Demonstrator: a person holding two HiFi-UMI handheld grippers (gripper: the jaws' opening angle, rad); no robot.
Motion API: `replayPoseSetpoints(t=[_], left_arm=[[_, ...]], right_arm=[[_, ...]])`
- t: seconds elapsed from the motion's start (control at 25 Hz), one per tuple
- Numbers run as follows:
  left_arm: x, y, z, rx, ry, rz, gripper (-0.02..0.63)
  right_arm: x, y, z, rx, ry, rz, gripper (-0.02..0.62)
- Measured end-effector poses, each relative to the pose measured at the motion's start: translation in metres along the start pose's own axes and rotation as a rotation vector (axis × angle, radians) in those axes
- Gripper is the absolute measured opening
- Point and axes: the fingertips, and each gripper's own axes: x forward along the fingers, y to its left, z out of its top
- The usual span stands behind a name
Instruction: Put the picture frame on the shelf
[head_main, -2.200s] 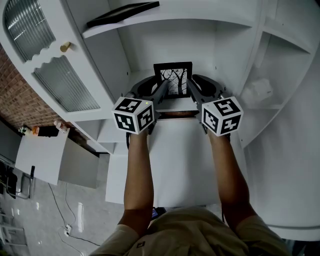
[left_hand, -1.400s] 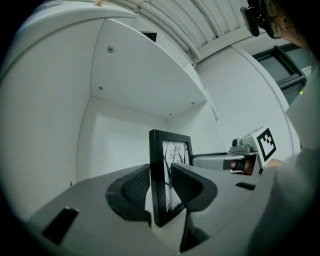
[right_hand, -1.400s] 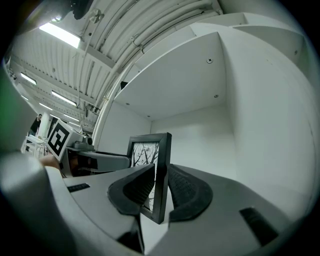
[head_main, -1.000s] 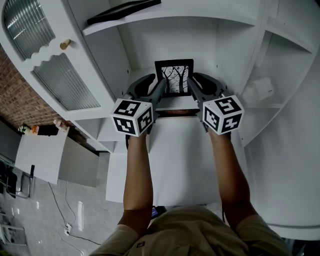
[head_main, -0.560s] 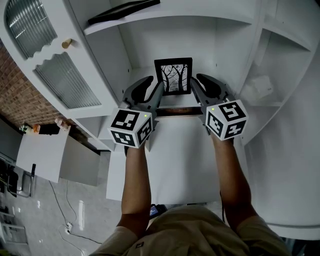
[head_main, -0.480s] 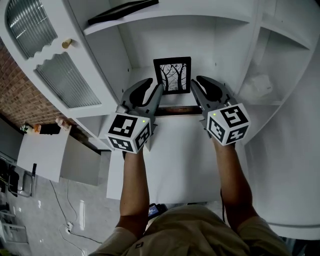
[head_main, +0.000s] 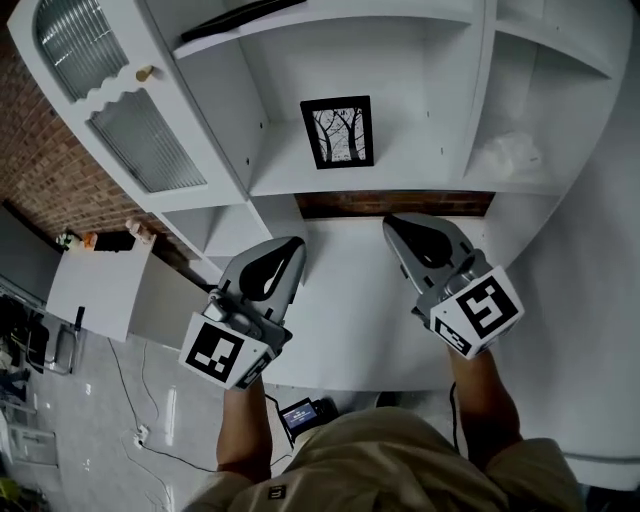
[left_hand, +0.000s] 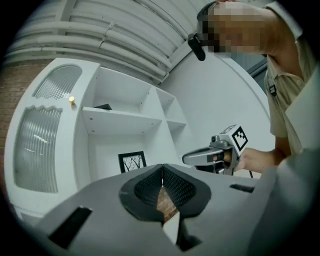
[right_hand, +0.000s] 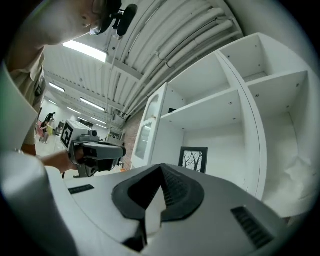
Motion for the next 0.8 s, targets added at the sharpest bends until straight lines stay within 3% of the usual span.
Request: replayPoseSetpoints(t=[0.36, 0.48, 0.8], left_arm=[[-0.08, -0.027, -0.015, -0.029, 0.108, 0.046, 0.009], [-0.108, -0.013, -0.01, -0.024, 0.084, 0.055, 0.009], [-0.215, -0.005, -0.051, -0.033, 0.107, 0.021, 0.009]], right_arm=[[-0.041, 0.062, 0.006, 0.01, 0.054, 0.053, 0.005], [-0.04, 0.084, 0.009, 0.007, 0.073, 0.028, 0.005], [-0.032, 0.181, -0.021, 0.05, 0.128, -0.029, 0.005]])
